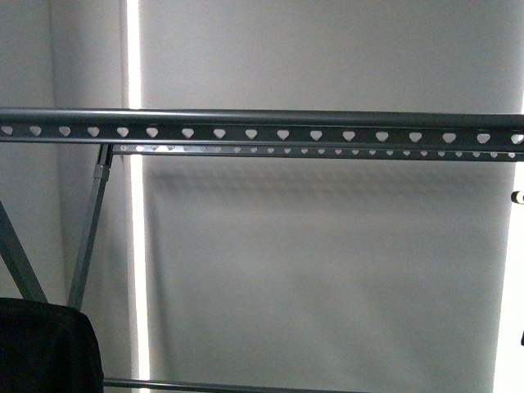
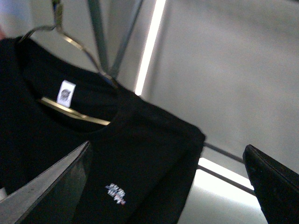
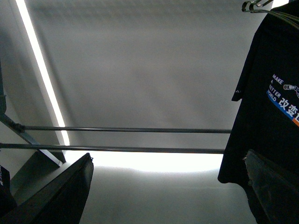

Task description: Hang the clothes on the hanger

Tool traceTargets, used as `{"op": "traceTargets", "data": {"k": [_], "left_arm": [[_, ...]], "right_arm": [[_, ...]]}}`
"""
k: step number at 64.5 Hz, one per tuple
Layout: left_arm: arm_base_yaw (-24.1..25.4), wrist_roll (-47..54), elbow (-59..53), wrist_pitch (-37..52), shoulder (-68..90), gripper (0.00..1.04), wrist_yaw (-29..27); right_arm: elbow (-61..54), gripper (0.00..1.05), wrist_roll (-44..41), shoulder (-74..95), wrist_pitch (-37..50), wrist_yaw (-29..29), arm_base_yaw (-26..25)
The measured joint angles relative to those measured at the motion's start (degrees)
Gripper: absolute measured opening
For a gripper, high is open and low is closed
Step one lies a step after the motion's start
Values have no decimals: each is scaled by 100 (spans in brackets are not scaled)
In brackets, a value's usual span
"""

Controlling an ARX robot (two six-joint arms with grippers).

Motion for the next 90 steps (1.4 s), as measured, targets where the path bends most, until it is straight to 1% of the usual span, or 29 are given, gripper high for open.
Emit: {"op": "traceTargets", "data": {"k": [4,11,15,21,25,34,47,56,62,63,66,69,75,79,81,88,90], "left_arm": [[61,-586,719,-573,887,98,-520],[221,-1453,1766,-1287,1919,98,-1064],[295,-1980,2258,-1858,2299,98,-1130],[350,-3073,3093,-3165,3025,98,-1207],[363,-3639,3622,-3790,3567,98,-1285],[341,-4448,4426,-4537,4212,98,-1397],[345,-5165,4983,-5270,4621,98,-1390],[411,-5451,5154,-5510,4791,98,-1344],[457,-5617,5217,-5558,4848,96,-1366],[450,-5639,5217,-5571,4846,94,-1384],[433,-5764,5165,-5659,4822,84,-1414],[411,-5838,5119,-5737,4806,77,-1429],[365,-5993,5036,-5842,4798,56,-1425],[365,-6065,5007,-5873,4791,45,-1401],[365,-6076,4986,-5871,4782,41,-1392],[372,-6107,4962,-5851,4776,22,-1362],[374,-6109,4964,-5823,4778,18,-1351]], "right_arm": [[0,97,0,0,0,-2,0],[0,97,2,0,0,0,0],[0,97,2,0,0,0,0],[0,97,2,0,0,0,0],[0,97,2,0,0,0,0],[0,97,2,0,0,0,0],[0,97,0,0,0,0,0],[0,97,2,0,0,0,0],[0,97,0,0,0,0,0],[0,97,2,0,0,-2,0],[0,97,0,0,0,0,0],[0,97,2,0,0,0,0],[0,97,0,0,0,-2,0],[0,97,0,0,0,0,0],[0,97,0,0,0,0,0],[0,97,0,0,0,-2,0],[0,97,0,0,0,-2,0]]}}
